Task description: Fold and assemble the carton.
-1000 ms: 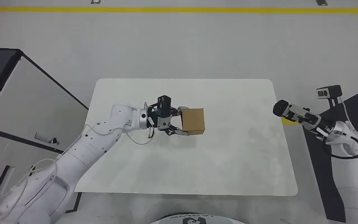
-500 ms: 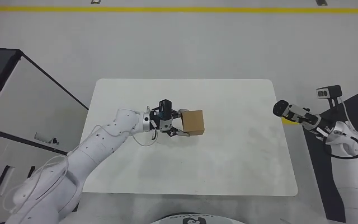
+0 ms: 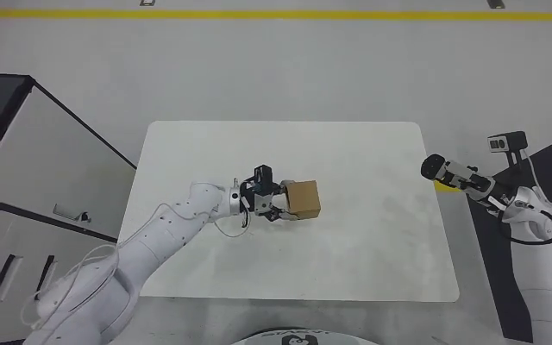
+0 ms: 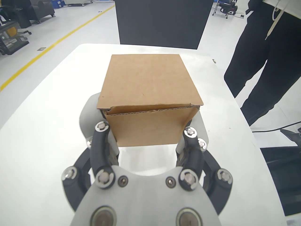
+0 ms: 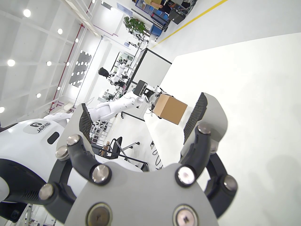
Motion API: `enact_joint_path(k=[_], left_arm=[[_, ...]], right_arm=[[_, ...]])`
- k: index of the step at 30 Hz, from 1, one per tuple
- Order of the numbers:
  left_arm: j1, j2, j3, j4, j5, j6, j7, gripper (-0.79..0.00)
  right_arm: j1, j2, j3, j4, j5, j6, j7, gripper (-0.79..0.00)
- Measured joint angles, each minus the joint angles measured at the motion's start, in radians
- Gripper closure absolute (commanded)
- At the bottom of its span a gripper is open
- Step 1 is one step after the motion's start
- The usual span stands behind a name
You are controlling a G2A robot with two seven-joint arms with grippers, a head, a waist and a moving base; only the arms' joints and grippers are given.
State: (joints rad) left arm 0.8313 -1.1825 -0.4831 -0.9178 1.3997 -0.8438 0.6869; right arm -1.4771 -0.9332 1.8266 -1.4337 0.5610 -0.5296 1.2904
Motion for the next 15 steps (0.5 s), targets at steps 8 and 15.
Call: enact_joint_path(k=[8, 15], left_arm=[[-0.017, -0.057, 0.041, 0.118, 0.022, 0.026, 0.045, 0.000], [-0.014, -0.095, 0.069, 0.203, 0.055, 0.053, 0.122, -0.031]], right_arm=[[0.000, 0.000, 0.000, 0.000, 0.000, 0.000, 0.000, -0.785], [0.000, 0.000, 0.000, 0.000, 0.000, 0.000, 0.000, -0.785]])
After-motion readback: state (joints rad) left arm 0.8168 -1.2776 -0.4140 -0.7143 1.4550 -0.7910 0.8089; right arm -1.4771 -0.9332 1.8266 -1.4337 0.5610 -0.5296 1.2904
